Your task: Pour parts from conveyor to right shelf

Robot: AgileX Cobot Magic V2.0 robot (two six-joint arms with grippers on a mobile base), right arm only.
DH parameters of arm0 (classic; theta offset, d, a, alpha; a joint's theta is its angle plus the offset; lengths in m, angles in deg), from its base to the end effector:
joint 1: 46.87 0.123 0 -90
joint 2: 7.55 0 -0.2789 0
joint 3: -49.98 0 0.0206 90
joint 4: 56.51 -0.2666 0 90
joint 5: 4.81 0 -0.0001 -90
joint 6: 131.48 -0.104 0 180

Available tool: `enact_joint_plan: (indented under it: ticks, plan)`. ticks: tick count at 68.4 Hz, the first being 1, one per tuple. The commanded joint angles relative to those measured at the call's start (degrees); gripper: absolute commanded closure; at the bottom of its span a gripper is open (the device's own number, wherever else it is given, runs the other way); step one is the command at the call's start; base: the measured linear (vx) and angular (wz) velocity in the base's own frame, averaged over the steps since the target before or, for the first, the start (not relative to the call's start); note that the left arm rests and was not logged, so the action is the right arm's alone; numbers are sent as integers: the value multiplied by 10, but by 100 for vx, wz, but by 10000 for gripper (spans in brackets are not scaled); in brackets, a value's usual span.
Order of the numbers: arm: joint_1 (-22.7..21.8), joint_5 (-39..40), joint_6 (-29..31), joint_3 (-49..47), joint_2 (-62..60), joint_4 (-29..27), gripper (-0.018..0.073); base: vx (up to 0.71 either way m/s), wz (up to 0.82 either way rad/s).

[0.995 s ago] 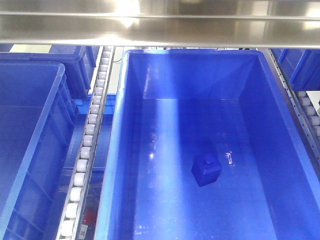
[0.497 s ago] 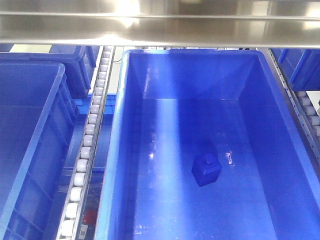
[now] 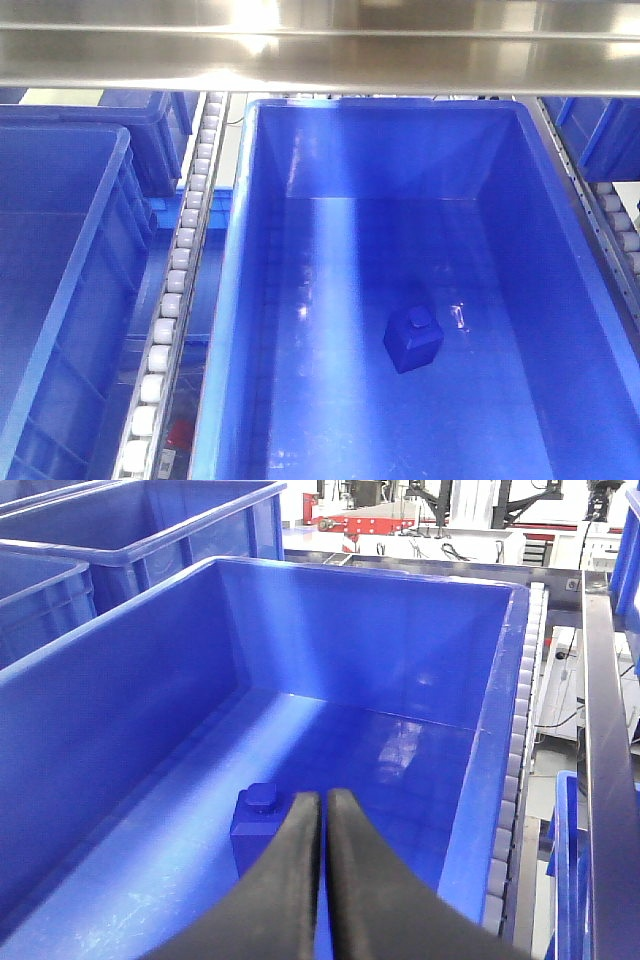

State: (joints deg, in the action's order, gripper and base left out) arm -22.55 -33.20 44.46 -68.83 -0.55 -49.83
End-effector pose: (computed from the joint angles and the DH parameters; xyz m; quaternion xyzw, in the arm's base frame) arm 0.0627 0.0220 0.2635 -0.1506 0.7301 0.1097 0.6574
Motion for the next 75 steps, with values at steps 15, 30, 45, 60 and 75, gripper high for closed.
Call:
enact_joint_plan:
  ticks: [15,30,45,60,75]
  plan:
    - [-125,38,5,-9,-5,5,568,0,0]
    - [-281,48,5,-6,-5,-1,568,0,0]
    - [-294,171,5,92,-6,-19,568,0,0]
    - [-294,254,5,160,-6,-36,568,0,0]
    - [-294,280,5,177,-6,-45,568,0,0]
